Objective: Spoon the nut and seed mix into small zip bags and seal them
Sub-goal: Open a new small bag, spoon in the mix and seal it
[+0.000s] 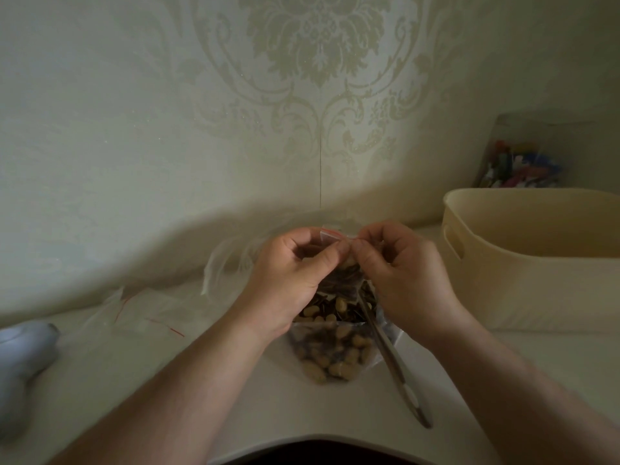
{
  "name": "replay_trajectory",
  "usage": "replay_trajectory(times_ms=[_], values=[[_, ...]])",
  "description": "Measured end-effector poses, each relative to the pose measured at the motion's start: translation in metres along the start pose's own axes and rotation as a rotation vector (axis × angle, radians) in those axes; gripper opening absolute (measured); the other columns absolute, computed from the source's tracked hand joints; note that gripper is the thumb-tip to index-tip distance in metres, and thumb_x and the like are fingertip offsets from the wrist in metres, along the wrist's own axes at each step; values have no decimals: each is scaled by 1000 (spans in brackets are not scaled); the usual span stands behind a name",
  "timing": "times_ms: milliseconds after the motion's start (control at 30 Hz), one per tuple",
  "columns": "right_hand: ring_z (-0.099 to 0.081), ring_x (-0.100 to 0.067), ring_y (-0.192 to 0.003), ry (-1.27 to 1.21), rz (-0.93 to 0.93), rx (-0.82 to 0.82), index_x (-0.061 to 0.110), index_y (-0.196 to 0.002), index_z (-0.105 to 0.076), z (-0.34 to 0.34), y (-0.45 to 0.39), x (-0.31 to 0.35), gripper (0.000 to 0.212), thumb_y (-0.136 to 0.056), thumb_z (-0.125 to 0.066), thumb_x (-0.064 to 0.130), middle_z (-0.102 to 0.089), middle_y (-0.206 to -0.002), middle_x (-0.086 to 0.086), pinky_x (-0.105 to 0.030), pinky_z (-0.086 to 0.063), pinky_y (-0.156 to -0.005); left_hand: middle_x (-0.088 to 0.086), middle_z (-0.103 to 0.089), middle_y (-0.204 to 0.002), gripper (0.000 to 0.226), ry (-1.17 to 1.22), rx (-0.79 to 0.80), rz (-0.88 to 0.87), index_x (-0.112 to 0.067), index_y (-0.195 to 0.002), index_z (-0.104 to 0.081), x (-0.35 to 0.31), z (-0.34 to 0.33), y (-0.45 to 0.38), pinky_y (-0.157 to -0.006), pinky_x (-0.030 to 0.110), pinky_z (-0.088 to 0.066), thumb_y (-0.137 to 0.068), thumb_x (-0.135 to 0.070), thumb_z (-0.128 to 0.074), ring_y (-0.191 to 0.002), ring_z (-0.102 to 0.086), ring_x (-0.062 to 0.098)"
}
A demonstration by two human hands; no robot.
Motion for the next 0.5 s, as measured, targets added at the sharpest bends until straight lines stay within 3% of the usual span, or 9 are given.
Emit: replay_trajectory(times_ms=[167,233,333,500], values=[[-58,-18,-62,-48,-18,9,24,-90,-72,-1,1,-1,9,-98,-70,23,-69,-73,-8,-42,-53,-57,5,-75,-86,8,15,-14,2,-24,-85,-82,2,5,-1,-83,32,-58,-90,-18,-80,-84,-68,19],[-59,-20,-61,-100,-37,31,22,-93,-73,-2,2,-2,6,-99,-70,23,-69,-76,-12,-37,-51,-55,8,-74,-88,1,28,-17,3,-24,-86,-82,2,5,-2,-84,35,-58,-86,-23,-83,-86,-67,23],[-67,-21,-64,-143,-51,39,20,-97,-73,-3,2,-2,3,-97,-72,23,-73,-78,-9,-28,-54,-58,7,-76,-86,9,34,-30,14,-21,-84,-80,4,5,-2,-81,30,-58,-79,-27,-79,-85,-67,22],[-68,-38,-77,-137,-47,1,21,-93,-74,-2,1,-1,3,-95,-74,23,-73,-79,-11,-46,-59,-65,13,-76,-90,19,21,8,37,-18,-90,-83,4,4,-2,-81,31,-58,-78,-32,-79,-85,-68,23]])
Point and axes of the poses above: each hand's wrist, its own y-axis away from the middle knuckle, its own z-axis out of the back of the hand, x = y × z, the point moved 7 cm from there along -y, towards the middle knuckle
